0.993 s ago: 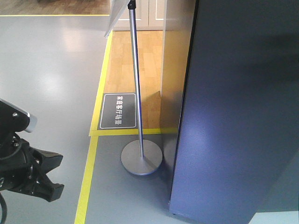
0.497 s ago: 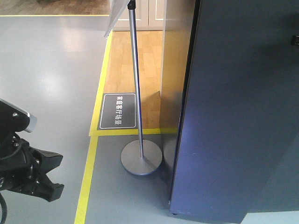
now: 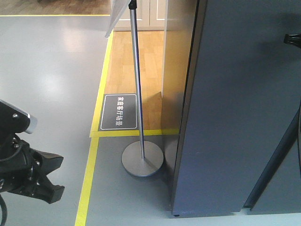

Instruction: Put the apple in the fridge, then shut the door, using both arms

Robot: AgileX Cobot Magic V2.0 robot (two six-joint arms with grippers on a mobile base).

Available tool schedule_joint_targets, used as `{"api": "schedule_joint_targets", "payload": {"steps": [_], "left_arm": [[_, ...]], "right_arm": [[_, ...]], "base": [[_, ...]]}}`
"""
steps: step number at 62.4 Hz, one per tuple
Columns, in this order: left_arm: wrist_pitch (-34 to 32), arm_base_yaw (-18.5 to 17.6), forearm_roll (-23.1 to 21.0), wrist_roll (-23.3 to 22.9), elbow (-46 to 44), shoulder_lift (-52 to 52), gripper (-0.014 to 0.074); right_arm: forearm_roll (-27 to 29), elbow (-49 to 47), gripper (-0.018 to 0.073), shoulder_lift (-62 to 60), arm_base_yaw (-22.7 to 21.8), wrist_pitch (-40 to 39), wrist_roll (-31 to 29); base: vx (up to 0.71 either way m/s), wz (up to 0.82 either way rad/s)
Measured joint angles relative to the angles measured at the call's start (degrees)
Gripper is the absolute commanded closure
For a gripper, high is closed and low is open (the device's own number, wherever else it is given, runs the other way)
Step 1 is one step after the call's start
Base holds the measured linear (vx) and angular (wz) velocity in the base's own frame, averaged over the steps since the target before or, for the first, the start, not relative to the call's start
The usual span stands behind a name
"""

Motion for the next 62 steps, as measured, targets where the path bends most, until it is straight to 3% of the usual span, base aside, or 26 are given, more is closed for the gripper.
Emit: {"api": "schedule_joint_targets", "payload": {"steps": [20,31,62], "left_arm": [[0.0,0.0,0.0,0.0,0.0,0.0,0.0603],[0.0,0.0,0.0,0.0,0.0,0.0,0.0603],[0.0,0.0,0.0,0.0,0.0,0.0,0.0603]], "right_arm": [[-0.1,-0.2,0.0563,-4.7,1.1,16.4,-0.2],[-0.2,2.1,0.0563,-9.1,4.7,24.8,-4.4],[0.2,27.6,0.0563,-31.6,15.0,31.4,-2.4]], "base": [[0.0,0.0],[0.0,0.0],[0.0,0.0]]}}
